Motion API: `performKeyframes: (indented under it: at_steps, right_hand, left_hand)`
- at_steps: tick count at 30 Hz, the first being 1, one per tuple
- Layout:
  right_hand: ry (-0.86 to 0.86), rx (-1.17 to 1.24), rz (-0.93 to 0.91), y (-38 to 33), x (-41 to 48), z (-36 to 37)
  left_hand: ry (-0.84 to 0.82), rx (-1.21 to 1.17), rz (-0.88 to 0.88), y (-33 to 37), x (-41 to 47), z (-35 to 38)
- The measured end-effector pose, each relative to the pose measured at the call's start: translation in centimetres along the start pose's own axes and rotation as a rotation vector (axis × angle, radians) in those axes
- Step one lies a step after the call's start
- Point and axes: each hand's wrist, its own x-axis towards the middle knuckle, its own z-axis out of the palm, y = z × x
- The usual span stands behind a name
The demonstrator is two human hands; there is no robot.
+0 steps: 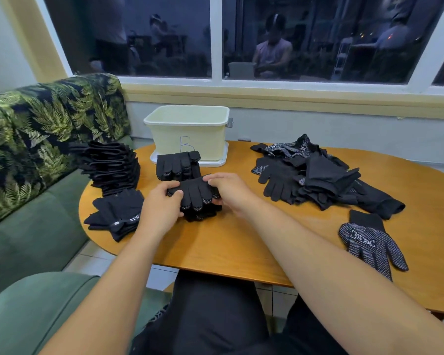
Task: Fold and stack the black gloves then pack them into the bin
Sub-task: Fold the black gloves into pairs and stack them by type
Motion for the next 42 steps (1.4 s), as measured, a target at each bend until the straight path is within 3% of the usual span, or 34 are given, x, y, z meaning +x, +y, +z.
performKeyframes:
  at_steps: [8, 14, 19, 30, 39, 42]
  right_hand:
    - [0.006, -0.265, -0.054, 2.1, 0.7, -0.1]
    - [0.074, -0.777, -0.272, 2.2, 0.2, -0.6]
    - [0.147, -0.769, -0.316, 2.2, -2.8, -3.8]
    - [0.371, -0.709, -0.329, 3.6, -11.7, -13.9]
    - [0.621, -0.854, -0.263, 6.9, -16.3, -23.3]
    - [0.656, -1.074, -0.116, 7.8, -16.8, -24.3]
  left_hand:
    - [-0.017, 0.204, 0.048, -1.3, 0.1, 1.2]
    - [0.026, 0.371, 0.072, -1.2, -0.5, 1.4]
    - [0.156, 0.530, 0.239, -0.3, -1.9, 1.1]
    - [-0.107, 0.411, 0.430, 3.3, -4.4, 8.3]
    - [-0.339, 0.519, 0.579, 4.5, -7.5, 15.7]
    - [-0.373, 0.544, 0.613, 4.8, -7.6, 16.6]
